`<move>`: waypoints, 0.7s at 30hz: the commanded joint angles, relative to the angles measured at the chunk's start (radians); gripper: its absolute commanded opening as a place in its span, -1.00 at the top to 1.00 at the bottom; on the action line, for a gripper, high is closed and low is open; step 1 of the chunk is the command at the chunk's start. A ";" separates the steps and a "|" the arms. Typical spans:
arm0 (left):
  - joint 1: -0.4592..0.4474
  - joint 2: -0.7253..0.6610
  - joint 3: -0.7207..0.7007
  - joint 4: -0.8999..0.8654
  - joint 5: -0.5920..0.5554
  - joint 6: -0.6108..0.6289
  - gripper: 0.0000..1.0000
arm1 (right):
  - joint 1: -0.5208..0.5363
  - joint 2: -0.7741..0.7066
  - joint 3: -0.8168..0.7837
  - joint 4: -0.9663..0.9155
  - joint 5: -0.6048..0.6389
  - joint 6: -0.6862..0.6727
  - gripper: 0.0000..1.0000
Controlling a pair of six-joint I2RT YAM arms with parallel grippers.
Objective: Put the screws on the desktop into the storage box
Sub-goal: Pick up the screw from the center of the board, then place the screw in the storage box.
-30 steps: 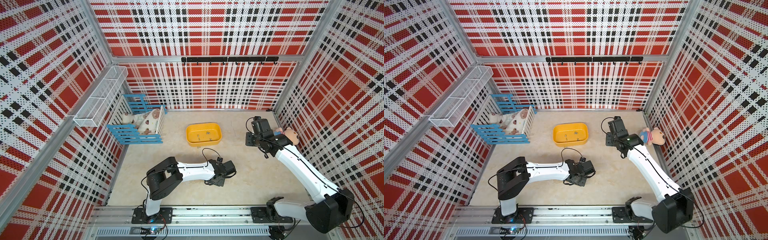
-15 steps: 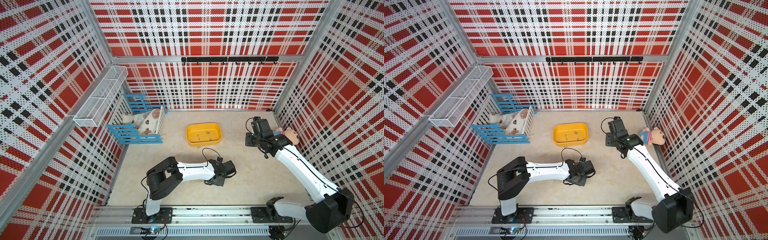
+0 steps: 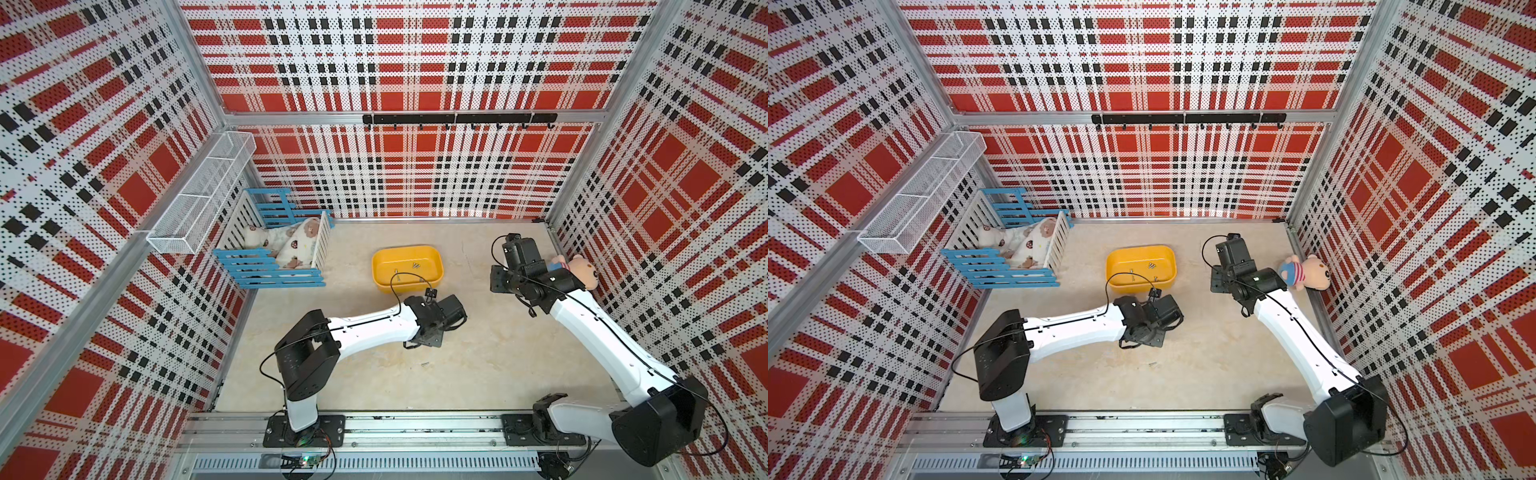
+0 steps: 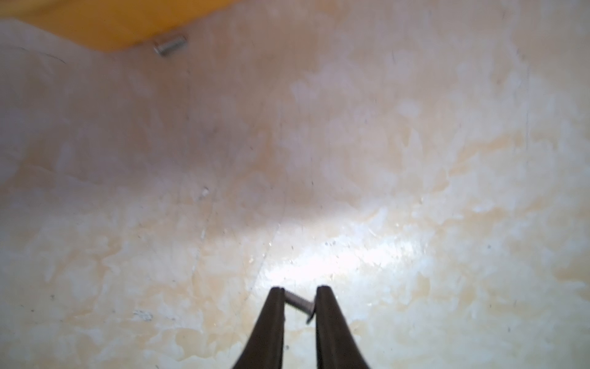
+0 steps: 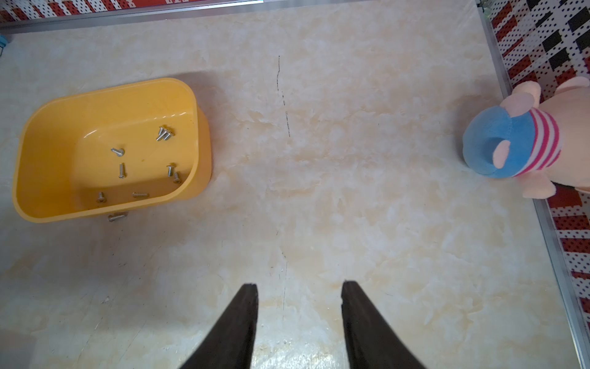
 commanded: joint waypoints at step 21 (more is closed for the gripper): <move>0.393 0.467 0.635 -0.054 0.013 0.216 0.59 | -0.003 0.001 -0.047 0.062 -0.112 0.033 0.03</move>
